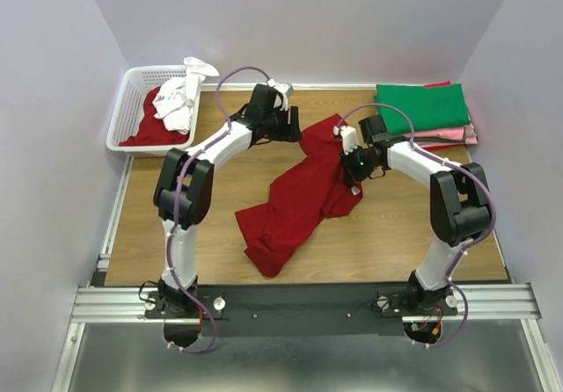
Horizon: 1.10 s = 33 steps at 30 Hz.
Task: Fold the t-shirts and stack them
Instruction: Flatten the tshirt out
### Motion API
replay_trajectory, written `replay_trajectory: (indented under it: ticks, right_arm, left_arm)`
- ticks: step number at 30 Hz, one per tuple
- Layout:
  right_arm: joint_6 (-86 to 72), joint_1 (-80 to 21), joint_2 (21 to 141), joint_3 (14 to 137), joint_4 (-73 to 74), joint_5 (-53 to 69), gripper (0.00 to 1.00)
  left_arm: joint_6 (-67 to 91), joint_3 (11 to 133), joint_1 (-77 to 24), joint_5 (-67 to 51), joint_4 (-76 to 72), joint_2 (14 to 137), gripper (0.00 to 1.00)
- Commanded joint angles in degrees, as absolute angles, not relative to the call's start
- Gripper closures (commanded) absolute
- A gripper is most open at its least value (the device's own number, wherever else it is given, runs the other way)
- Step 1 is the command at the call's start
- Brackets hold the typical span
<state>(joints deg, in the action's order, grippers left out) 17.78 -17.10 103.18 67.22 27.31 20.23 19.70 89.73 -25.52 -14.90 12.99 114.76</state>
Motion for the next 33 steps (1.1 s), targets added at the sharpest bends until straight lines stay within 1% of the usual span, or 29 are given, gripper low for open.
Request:
replay_trajectory:
  ticks: [1,5,6,10,13,21,22,23,25,26,28,29,30,31,33]
  right_arm:
    - [18.19,-15.65,99.07,67.59,27.77,20.04,0.99]
    - [18.55,-10.30,95.37,66.27,27.69,22.66,1.00]
    - [18.54,-8.72,95.19,65.75,27.77,24.85,1.00]
    - [18.55,-8.09,94.92,65.30,27.77,27.77,1.00]
    - [18.54,-8.09,95.36,65.39,27.77,27.95,0.99]
    - [18.37,-7.65,95.19,65.30,27.77,29.09,1.00]
    - [18.46,-7.65,95.19,65.30,27.77,29.09,1.00]
    - [18.46,-7.56,95.10,65.30,27.77,29.18,1.00]
    - [18.37,-7.38,95.10,65.21,27.77,29.44,1.00]
    - [18.37,-7.21,94.92,65.21,27.86,29.62,1.00]
    - [18.37,-6.77,94.75,65.21,27.77,29.88,0.99]
    - [18.37,-6.68,94.57,65.21,27.77,30.14,1.00]
    - [18.37,-6.42,94.66,65.13,27.77,30.23,1.00]
    - [18.37,-6.16,94.48,65.13,27.86,30.32,1.00]
    - [18.37,-5.89,94.22,65.13,27.86,30.76,1.00]
  left_arm:
    - [17.93,97.02,-25.40,-18.89,15.90,120.22,0.30]
    - [16.26,105.63,-25.49,-17.85,19.58,126.90,0.30]
    - [15.91,110.26,-25.49,-17.23,20.82,130.13,0.30]
    - [15.56,121.19,-25.49,-17.84,28.02,139.54,0.30]
    - [16.52,124.18,-25.49,-17.58,29.35,141.67,0.30]
    - [17.75,126.30,-25.75,-16.70,32.25,145.55,0.31]
    - [17.75,126.30,-25.84,-16.70,32.26,145.72,0.33]
    - [17.84,126.39,-25.93,-17.05,31.99,145.81,0.39]
    - [18.10,126.30,-26.02,-18.53,31.56,145.99,0.46]
    - [18.19,126.47,-26.19,-19.07,30.94,146.16,0.54]
    - [18.89,127.35,-26.19,-20.03,30.59,146.60,0.61]
    - [19.16,127.61,-26.28,-20.30,30.50,147.04,0.68]
    - [19.33,128.05,-26.37,-20.39,30.59,147.21,0.70]
    - [19.77,128.49,-26.37,-20.22,30.59,147.39,0.79]
    - [20.04,128.67,-26.37,-19.87,30.50,147.57,0.88]
